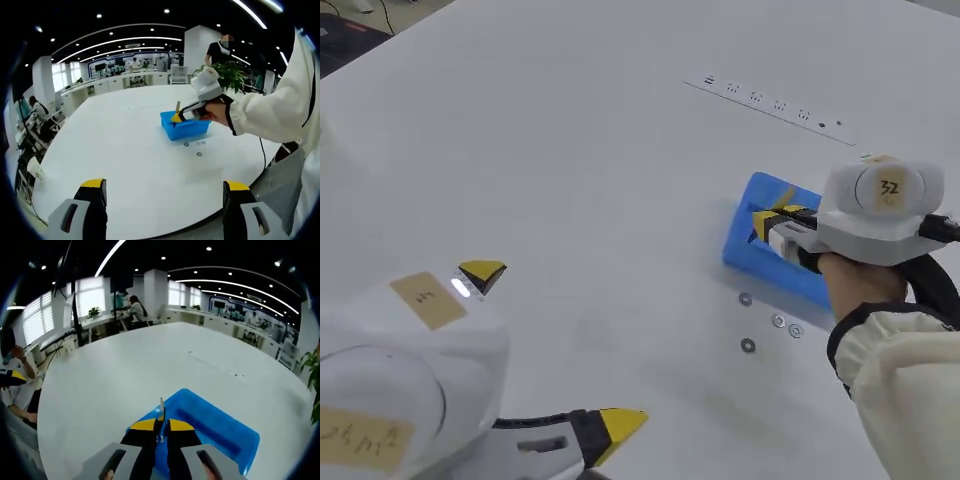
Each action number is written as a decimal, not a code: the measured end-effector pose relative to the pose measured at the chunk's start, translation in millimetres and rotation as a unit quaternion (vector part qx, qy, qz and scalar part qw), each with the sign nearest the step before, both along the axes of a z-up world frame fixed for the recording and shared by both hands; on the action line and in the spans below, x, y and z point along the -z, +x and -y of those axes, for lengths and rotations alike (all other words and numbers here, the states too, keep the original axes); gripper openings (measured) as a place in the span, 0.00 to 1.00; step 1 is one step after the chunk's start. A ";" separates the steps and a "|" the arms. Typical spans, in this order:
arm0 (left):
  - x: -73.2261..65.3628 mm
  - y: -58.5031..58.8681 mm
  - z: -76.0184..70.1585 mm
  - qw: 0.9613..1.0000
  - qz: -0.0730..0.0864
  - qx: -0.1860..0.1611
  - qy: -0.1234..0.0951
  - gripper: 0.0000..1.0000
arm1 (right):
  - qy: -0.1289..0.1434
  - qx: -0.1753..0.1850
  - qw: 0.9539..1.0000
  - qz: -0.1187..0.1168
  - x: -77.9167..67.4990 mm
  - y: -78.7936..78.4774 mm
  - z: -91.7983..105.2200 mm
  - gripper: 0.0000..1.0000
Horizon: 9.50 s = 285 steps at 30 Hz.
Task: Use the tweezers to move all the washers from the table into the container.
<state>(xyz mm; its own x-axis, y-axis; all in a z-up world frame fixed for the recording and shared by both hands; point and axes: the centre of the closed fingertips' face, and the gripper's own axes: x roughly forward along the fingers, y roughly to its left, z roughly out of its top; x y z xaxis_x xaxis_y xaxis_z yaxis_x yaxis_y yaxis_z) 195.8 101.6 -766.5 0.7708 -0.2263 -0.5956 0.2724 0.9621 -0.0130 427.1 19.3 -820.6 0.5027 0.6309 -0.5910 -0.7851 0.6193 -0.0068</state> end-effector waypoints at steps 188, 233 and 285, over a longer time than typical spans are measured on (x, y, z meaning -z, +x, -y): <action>-39.2 -2.6 9.4 0.997 0.060 0.019 0.034 0.99 | -0.013 0.021 1.000 0.004 -7.0 -3.7 27.1 0.02; -43.0 -8.7 13.1 0.997 0.070 0.025 0.034 0.99 | 0.040 0.012 0.999 0.021 -53.8 -39.7 36.9 0.04; -41.7 -15.6 11.4 0.996 0.076 0.024 0.042 0.97 | 0.005 0.020 0.998 -0.055 7.3 -114.7 55.4 0.04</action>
<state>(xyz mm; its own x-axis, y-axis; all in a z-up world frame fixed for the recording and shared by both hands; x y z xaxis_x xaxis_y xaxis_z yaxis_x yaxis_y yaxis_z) 180.2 90.2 -724.8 0.8428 -0.2194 -0.4914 0.3107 0.9440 0.1114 312.4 -36.1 -827.9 0.4600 0.6167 -0.6388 -0.7548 0.6505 0.0845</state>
